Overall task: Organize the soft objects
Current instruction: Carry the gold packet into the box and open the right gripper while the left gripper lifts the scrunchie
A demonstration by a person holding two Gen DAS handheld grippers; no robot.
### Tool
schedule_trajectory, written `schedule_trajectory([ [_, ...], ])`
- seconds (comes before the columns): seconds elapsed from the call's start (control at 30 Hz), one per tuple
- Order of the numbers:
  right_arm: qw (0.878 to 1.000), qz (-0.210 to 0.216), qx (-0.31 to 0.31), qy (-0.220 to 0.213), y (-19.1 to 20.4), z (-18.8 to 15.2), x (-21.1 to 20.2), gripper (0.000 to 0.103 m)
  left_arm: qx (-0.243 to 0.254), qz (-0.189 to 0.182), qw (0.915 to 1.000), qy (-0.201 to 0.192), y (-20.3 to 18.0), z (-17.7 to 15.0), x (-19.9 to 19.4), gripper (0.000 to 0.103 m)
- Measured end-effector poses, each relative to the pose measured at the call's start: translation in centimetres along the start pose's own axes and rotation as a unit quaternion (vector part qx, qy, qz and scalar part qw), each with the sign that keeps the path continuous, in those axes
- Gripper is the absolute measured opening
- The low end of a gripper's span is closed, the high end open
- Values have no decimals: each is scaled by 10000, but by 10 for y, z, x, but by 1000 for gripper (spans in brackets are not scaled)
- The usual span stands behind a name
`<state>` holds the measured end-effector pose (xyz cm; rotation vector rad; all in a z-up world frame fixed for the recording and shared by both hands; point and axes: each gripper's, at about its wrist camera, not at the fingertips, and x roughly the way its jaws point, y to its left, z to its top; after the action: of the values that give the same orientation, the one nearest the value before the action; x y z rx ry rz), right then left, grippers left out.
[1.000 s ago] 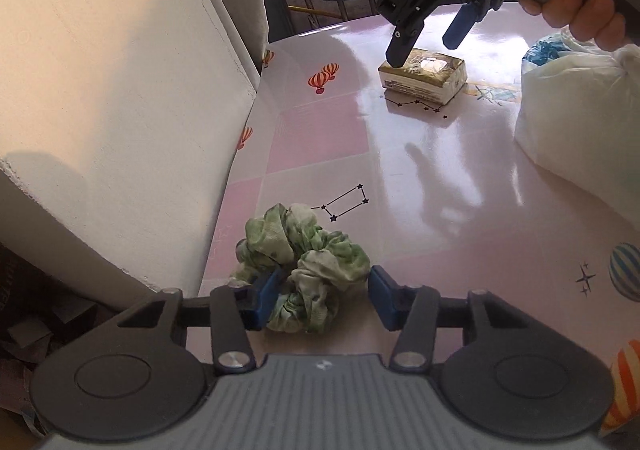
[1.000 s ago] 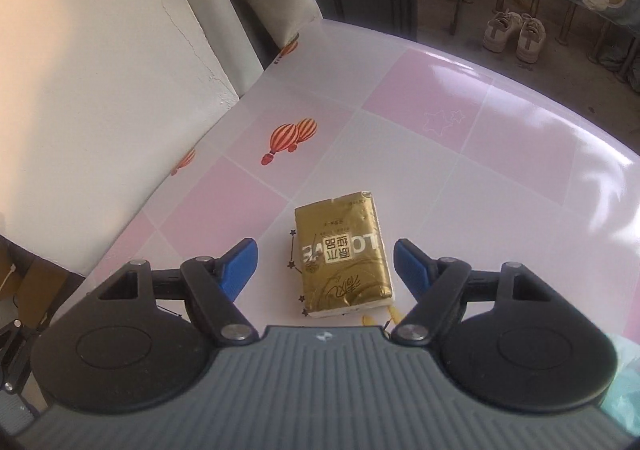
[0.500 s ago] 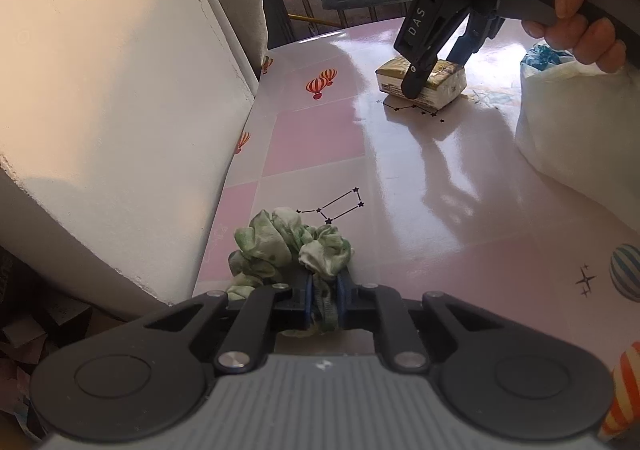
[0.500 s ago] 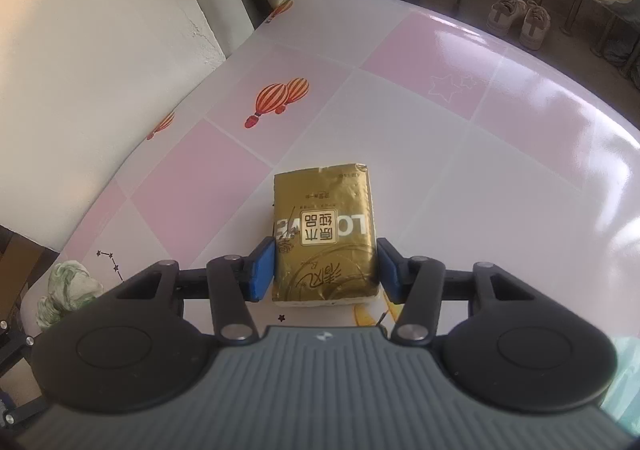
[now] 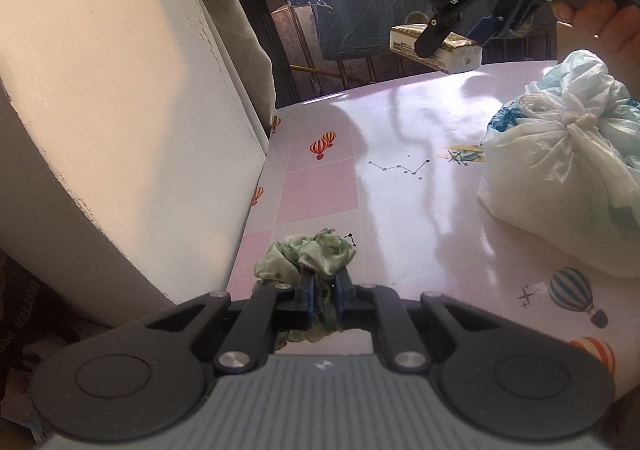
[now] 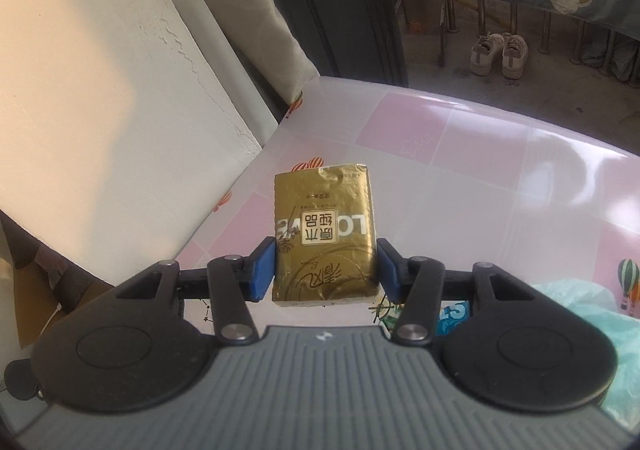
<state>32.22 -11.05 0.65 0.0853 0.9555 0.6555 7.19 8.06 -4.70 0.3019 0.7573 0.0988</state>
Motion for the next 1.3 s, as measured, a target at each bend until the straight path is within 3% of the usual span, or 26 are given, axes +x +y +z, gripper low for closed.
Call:
schedule_trajectory([
  [0.2,9976,-41,464,-518,-25,-25,-84,51,-34,-52,9996,-273,-2,6,-30,10],
  [0.47,9875,-264,1189,-1004,-69,-91,-186,52,-20,-228,9985,-489,-15,13,-58,11],
  [0.67,9768,-642,1603,-1269,-101,-146,-261,52,33,-463,9964,-716,-30,24,-77,11],
  [0.87,9585,-1227,2140,-1428,-140,-205,-328,52,122,-896,9922,-853,-57,38,-86,11],
  [1.1,9413,-1803,2568,-1247,-190,-259,-350,52,319,-1213,9886,-837,-97,49,-89,11],
  [1.3,9452,-2229,2298,-642,-209,-278,-323,53,452,-1303,9867,-856,-121,55,-92,11],
])
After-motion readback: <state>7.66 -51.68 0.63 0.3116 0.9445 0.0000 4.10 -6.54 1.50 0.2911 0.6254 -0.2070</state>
